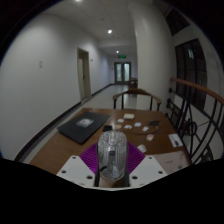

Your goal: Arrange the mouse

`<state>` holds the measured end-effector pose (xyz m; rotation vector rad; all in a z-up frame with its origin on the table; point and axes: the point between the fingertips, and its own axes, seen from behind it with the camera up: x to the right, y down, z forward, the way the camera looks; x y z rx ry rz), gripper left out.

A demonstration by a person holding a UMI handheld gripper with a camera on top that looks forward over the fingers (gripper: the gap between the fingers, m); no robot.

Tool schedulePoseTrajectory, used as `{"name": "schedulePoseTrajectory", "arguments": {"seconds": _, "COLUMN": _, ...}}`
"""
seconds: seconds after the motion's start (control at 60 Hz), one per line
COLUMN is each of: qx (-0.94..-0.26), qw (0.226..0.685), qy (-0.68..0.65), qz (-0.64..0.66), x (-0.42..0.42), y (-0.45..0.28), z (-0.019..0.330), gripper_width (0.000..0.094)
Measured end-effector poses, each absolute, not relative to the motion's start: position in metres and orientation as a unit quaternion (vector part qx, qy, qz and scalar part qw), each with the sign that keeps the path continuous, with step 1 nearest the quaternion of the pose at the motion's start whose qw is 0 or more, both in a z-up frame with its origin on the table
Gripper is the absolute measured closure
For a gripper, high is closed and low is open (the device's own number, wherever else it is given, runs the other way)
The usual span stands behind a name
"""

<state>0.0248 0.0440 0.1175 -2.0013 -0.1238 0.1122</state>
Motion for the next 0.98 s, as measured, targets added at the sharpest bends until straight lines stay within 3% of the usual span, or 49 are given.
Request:
{"name": "schedulePoseTrajectory", "arguments": {"seconds": 0.067, "qx": -0.830, "qw": 0.555, "qy": -0.037, "qz": 0.039, "x": 0.062, "y": 0.034, "z": 0.147, "gripper_width": 0.0600}}
{"name": "schedulePoseTrajectory", "arguments": {"seconds": 0.133, "qx": -0.829, "qw": 0.559, "qy": -0.013, "qz": 0.008, "x": 0.110, "y": 0.026, "z": 0.149, "gripper_width": 0.0602}}
{"name": "schedulePoseTrajectory", "arguments": {"seconds": 0.35, "qx": -0.887, "qw": 0.457, "qy": 0.048, "qz": -0.039, "x": 0.216, "y": 0.021, "z": 0.026, "gripper_width": 0.0603}}
{"name": "schedulePoseTrajectory", "arguments": {"seconds": 0.483, "qx": -0.906, "qw": 0.421, "qy": 0.033, "qz": -0.029, "x": 0.213, "y": 0.010, "z": -0.015, "gripper_width": 0.0586}}
{"name": "schedulePoseTrajectory", "arguments": {"seconds": 0.617, "qx": -0.909, "qw": 0.415, "qy": 0.023, "qz": -0.024, "x": 0.214, "y": 0.011, "z": -0.016, "gripper_width": 0.0398}}
{"name": "schedulePoseTrajectory", "arguments": {"seconds": 0.733, "qx": -0.914, "qw": 0.404, "qy": 0.013, "qz": -0.021, "x": 0.217, "y": -0.012, "z": -0.004, "gripper_width": 0.0059}}
{"name": "schedulePoseTrajectory", "arguments": {"seconds": 0.983, "qx": -0.893, "qw": 0.449, "qy": 0.026, "qz": 0.006, "x": 0.230, "y": -0.102, "z": 0.049, "gripper_width": 0.0081}}
